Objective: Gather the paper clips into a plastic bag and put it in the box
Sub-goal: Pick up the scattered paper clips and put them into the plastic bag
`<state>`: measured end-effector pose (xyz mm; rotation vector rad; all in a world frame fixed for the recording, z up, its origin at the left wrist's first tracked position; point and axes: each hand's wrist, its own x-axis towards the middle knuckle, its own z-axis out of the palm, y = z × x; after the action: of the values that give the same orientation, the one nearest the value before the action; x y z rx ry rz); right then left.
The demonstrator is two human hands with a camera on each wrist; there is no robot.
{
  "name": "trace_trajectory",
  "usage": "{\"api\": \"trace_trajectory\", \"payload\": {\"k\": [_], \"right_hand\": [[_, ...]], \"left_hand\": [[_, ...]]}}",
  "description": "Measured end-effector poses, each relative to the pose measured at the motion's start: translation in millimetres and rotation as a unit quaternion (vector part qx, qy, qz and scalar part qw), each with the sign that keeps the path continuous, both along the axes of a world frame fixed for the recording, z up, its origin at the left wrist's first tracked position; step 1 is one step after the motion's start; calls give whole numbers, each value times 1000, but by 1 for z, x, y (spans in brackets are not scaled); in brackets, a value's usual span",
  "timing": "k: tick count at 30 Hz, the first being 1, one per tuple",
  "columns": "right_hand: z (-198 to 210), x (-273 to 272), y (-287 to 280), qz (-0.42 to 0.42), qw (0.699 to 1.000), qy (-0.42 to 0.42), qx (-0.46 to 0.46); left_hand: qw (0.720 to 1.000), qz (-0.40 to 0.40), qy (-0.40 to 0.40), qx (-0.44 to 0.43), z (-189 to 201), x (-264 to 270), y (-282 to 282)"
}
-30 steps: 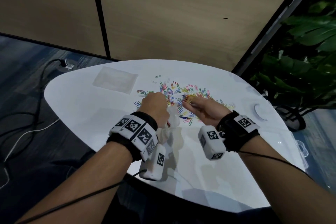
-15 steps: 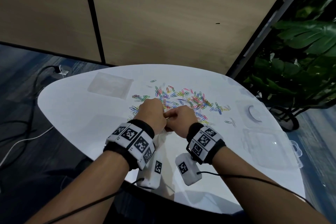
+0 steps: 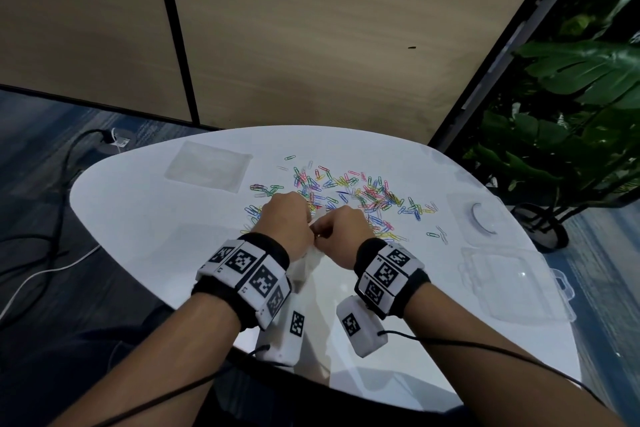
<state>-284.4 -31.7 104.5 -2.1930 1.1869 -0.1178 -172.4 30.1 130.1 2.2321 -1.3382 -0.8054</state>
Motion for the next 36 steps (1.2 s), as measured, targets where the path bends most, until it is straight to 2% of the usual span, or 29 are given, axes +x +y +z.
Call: {"api": "trace_trajectory", "payload": {"k": [4, 7, 9, 10, 12, 14, 15, 16, 17, 18, 19, 20, 22, 26, 31, 36], "right_hand": [[-1, -1, -4, -13, 1000, -4, -15], [3, -3, -4, 40, 999, 0, -24], [6, -3, -4, 80, 996, -11, 23], [6, -4, -6, 81, 993, -47, 69], [5, -10, -21, -1, 970, -159, 183], [-8, -26, -48, -117, 949, -194, 221], [-17, -36, -61, -166, 953, -157, 201], [-31, -50, -76, -197, 963, -70, 169], [-48, -64, -88, -205, 967, 65, 135], [-65, -76, -97, -191, 956, 194, 109], [-79, -85, -101, -166, 940, 285, 89], [-93, -90, -105, -144, 932, 323, 74], [-109, -85, -107, -135, 940, 310, 44], [-116, -59, -108, -131, 949, 287, -11], [-114, -32, -100, -3, 951, 288, -113], [-108, -24, -90, -3, 951, 265, -160]], "left_hand": [[1000, 0, 6, -4, 1, -1, 1], [1000, -5, 8, 0, 0, -1, 1], [1000, -7, -2, -1, 0, 0, 0], [1000, -5, -6, -1, 0, 1, 0], [1000, 0, -13, -2, 1, 4, 1], [1000, 2, -17, 2, 3, 5, 2], [1000, 0, -16, 6, 3, 7, 3], [1000, -2, -12, 10, 3, 8, 4], [1000, -2, -11, 13, 4, 9, 5], [1000, -2, -12, 14, 4, 11, 5], [1000, -2, -15, 16, 5, 12, 6], [1000, -3, -21, 17, 5, 14, 7], [999, -4, -25, 20, 5, 18, 10], [999, -6, -32, 23, 3, 24, 13], [999, -5, -30, 23, 2, 28, 14], [999, -12, -29, 26, 2, 28, 15]]}}
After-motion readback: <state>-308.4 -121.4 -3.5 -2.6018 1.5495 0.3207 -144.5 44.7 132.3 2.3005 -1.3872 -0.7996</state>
